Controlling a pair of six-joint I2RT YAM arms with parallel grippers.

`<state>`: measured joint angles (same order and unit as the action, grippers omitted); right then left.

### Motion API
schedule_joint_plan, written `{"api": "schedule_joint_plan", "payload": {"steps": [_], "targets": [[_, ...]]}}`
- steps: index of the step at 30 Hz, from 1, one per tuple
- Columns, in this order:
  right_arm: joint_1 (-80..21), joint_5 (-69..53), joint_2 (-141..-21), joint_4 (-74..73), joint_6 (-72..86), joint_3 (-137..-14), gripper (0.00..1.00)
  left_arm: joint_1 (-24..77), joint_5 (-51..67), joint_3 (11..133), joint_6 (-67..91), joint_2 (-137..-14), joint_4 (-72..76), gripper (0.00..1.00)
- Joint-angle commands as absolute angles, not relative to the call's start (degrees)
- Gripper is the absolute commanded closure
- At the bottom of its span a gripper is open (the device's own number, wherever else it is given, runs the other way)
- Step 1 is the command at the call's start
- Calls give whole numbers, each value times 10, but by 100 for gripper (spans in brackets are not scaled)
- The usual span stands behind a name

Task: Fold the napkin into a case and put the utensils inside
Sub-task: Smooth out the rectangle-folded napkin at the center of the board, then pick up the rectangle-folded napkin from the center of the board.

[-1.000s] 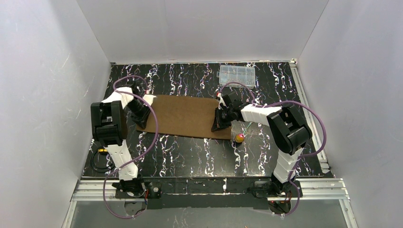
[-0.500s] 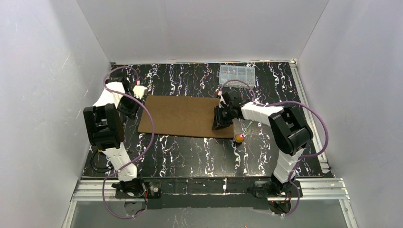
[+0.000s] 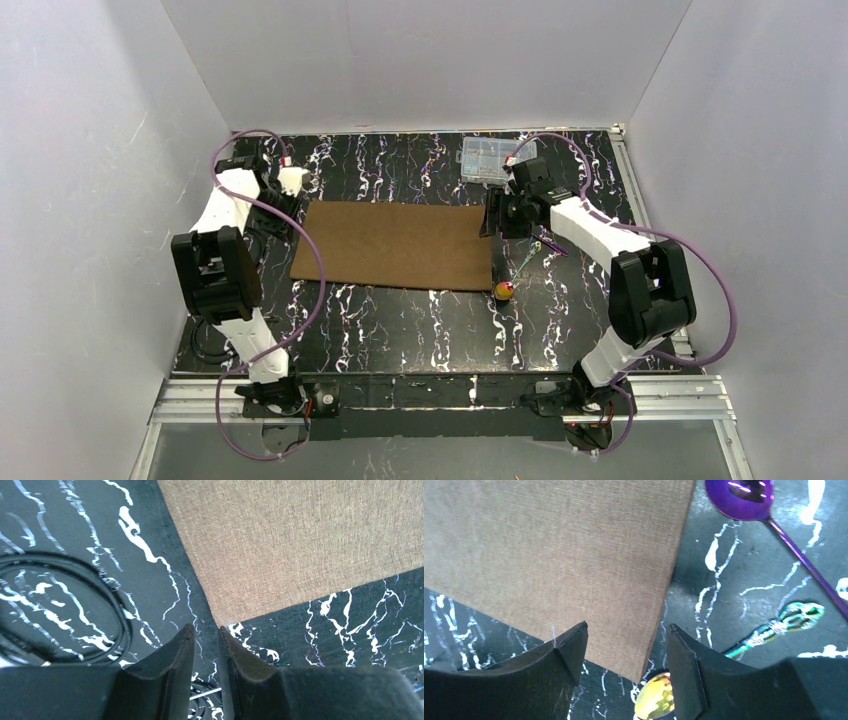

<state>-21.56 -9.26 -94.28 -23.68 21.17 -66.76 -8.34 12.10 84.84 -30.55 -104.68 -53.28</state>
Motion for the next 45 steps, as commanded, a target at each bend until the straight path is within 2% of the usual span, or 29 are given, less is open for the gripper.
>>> {"api": "schedule_joint_plan", "payload": {"steps": [1,4,6,7,9,12,15,17,18,20,21,22,25,28,29,32,35,45], "targets": [[-223,-18,-896,-275,184,-699,31,-78,100,880,-295,-940,-504,73],[-200,-50,-877,-264,177,-724,20,-81,115,915,-315,-885,-478,64],[-137,-114,-852,-189,235,-691,6,-85,123,914,-336,-854,-460,6],[-103,-145,-843,-158,267,-674,2,-89,137,901,-341,-838,-439,2],[-43,-187,-839,-118,320,-649,1,-94,148,869,-325,-817,-395,2],[-35,-239,-866,-103,321,-634,1,-94,190,872,-295,-833,-415,2],[-50,-199,-873,-121,320,-627,1,-93,224,865,-269,-858,-449,2],[-95,-127,-880,-190,279,-670,1,-93,234,844,-258,-867,-453,2],[-138,-60,-894,-228,241,-700,1,-93,234,833,-255,-868,-454,2],[-253,155,-931,-342,166,-792,1,-93,222,815,-252,-871,-450,2],[-291,223,-947,-380,154,-829,1,-93,215,807,-249,-872,-447,2],[-299,240,-956,-388,154,-839,1,-93,211,800,-249,-871,-447,2],[-270,152,-932,-324,200,-784,1,-93,213,778,-252,-864,-447,2],[-182,-99,-898,-188,259,-667,1,-92,209,748,-265,-857,-447,2],[-169,-124,-895,-160,263,-642,1,-92,203,741,-269,-858,-447,2],[-228,-36,-926,-229,233,-676,1,-91,188,722,-285,-862,-452,2],[-280,16,-938,-224,250,-672,1,-88,179,717,-292,-872,-457,2],[-282,55,-952,-201,288,-614,2,-71,135,697,-271,-932,-432,2]]}}
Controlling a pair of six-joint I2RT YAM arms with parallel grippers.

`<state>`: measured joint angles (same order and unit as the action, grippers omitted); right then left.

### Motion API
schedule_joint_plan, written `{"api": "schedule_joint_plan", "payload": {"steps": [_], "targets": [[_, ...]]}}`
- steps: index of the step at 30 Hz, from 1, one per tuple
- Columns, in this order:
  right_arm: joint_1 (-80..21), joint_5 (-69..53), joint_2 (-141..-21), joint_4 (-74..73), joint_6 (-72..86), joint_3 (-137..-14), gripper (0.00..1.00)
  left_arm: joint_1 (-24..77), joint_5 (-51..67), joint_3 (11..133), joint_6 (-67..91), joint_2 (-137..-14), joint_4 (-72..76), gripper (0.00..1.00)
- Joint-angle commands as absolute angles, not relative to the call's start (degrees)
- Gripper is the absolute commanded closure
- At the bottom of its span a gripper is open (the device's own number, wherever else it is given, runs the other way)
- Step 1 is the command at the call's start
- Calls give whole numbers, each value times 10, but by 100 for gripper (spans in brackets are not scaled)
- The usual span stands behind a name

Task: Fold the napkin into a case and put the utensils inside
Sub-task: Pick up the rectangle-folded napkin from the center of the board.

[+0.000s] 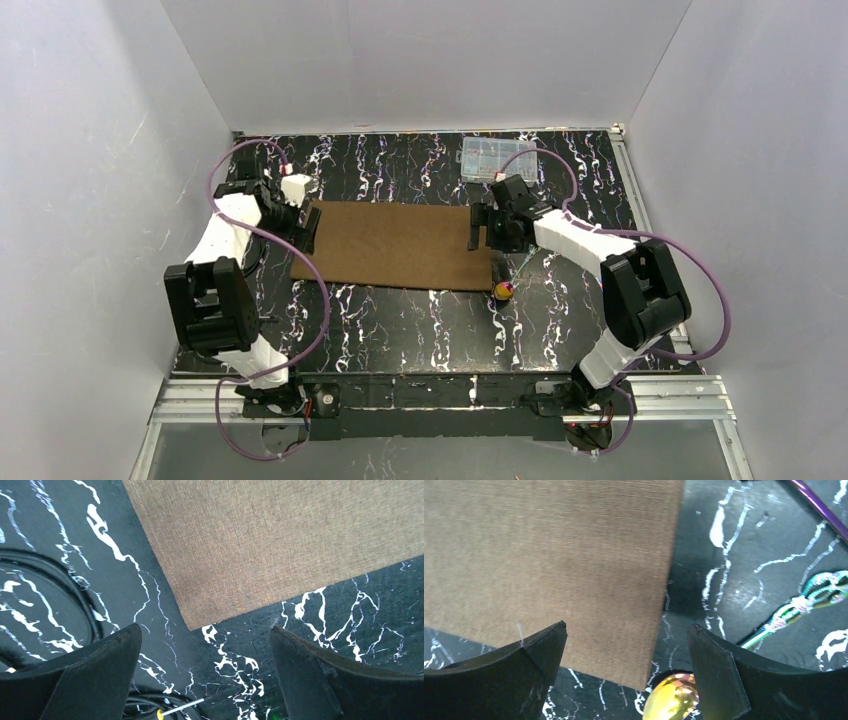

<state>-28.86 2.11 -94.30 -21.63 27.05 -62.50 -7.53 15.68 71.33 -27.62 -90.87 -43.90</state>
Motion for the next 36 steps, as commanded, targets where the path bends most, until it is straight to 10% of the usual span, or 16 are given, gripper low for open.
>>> {"api": "schedule_joint_plan", "payload": {"steps": [1,13,36], "targets": [[-282,59,-952,-200,289,-611,3,-71,132,696,-271,-939,-429,2],[-282,51,-1036,-166,296,-641,17,-62,121,768,-236,-1040,-434,3],[-281,46,-1027,-173,325,-656,93,-51,105,712,-244,-1084,-381,30]]}}
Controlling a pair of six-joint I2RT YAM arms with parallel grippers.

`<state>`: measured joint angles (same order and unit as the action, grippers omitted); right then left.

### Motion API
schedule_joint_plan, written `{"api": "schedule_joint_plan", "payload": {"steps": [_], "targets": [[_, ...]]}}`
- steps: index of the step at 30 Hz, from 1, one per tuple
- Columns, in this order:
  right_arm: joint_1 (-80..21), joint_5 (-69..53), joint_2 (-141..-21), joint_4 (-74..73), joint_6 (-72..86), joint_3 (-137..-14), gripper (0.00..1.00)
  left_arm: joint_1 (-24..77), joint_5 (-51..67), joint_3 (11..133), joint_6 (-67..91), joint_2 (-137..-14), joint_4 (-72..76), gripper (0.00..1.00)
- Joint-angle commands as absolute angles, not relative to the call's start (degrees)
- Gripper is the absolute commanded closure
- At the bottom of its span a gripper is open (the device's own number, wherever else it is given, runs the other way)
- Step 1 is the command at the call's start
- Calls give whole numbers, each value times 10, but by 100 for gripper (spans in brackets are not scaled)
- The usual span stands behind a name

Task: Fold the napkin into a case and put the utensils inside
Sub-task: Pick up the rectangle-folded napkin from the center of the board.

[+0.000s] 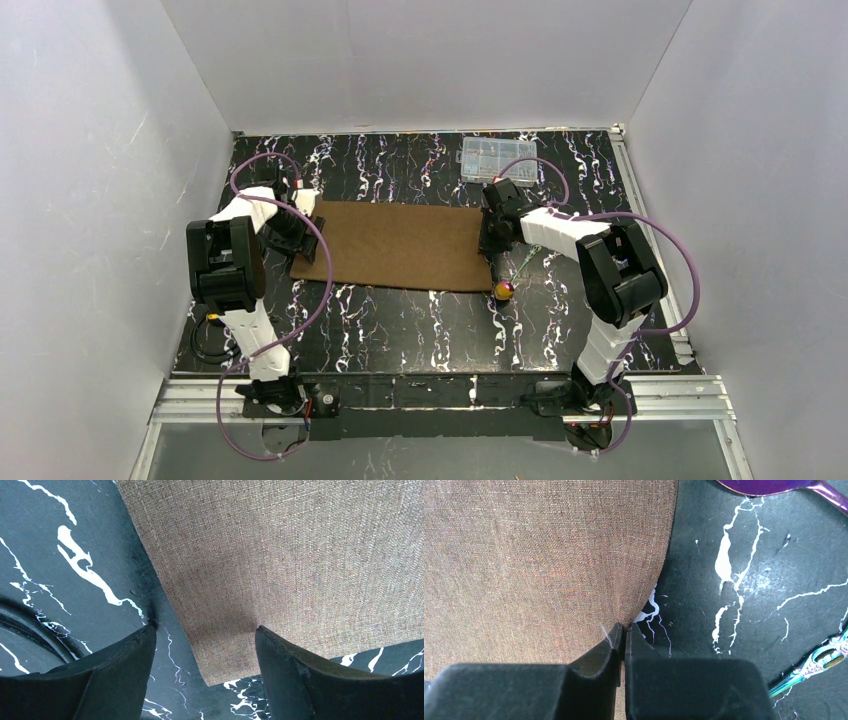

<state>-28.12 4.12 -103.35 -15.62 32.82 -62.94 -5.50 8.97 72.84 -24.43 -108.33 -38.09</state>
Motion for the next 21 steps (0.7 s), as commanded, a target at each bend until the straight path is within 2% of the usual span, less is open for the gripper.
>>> {"api": "schedule_joint_plan", "payload": {"steps": [1,5,15,21], "targets": [[-281,47,-1026,-178,323,-661,95,-50,107,711,-244,-1083,-381,31],[-273,55,-1015,-199,311,-668,98,-46,129,709,-238,-1080,-394,33],[-249,41,-977,-251,257,-675,99,-9,235,683,-240,-1054,-438,33],[-258,4,-976,-280,258,-727,99,10,225,693,-232,-1054,-440,34]]}}
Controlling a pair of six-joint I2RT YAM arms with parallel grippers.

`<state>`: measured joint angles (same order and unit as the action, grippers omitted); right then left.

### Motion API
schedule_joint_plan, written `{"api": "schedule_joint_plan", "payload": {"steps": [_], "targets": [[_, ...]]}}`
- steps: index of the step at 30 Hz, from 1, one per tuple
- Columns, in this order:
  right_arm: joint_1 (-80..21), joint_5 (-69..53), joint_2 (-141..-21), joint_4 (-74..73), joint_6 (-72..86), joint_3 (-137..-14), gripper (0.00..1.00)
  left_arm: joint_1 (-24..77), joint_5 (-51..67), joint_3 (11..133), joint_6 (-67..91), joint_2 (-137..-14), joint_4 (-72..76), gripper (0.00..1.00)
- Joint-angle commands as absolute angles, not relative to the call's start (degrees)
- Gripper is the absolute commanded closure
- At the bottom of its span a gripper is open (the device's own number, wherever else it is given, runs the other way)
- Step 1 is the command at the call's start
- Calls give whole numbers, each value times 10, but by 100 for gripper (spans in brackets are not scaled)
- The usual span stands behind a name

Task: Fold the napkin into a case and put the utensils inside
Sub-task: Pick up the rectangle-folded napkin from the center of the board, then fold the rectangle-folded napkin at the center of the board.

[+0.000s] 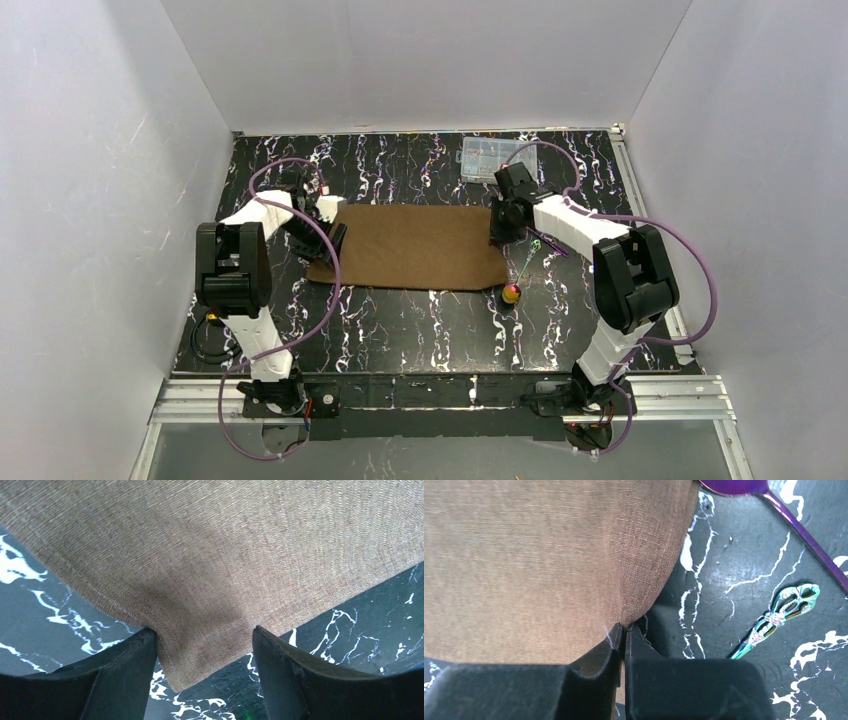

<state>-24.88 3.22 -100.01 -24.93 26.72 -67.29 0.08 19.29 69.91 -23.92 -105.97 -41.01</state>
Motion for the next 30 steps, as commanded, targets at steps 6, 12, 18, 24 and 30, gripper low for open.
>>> {"api": "schedule_joint_plan", "payload": {"steps": [6,12,18,24,30], "targets": [[-305,-25,-997,-302,284,-799,99,-8,214,713,-223,-1042,-448,35],[-368,-30,-1046,-311,317,-882,99,-39,188,732,-229,-1027,-453,37],[-420,-27,-1105,-323,339,-972,99,-50,173,715,-242,-1001,-442,36],[-455,-29,-1158,-327,362,-1042,99,-58,168,698,-241,-1002,-432,50],[-487,-35,-1225,-327,393,-1126,99,-70,170,693,-233,-998,-427,50]]}}
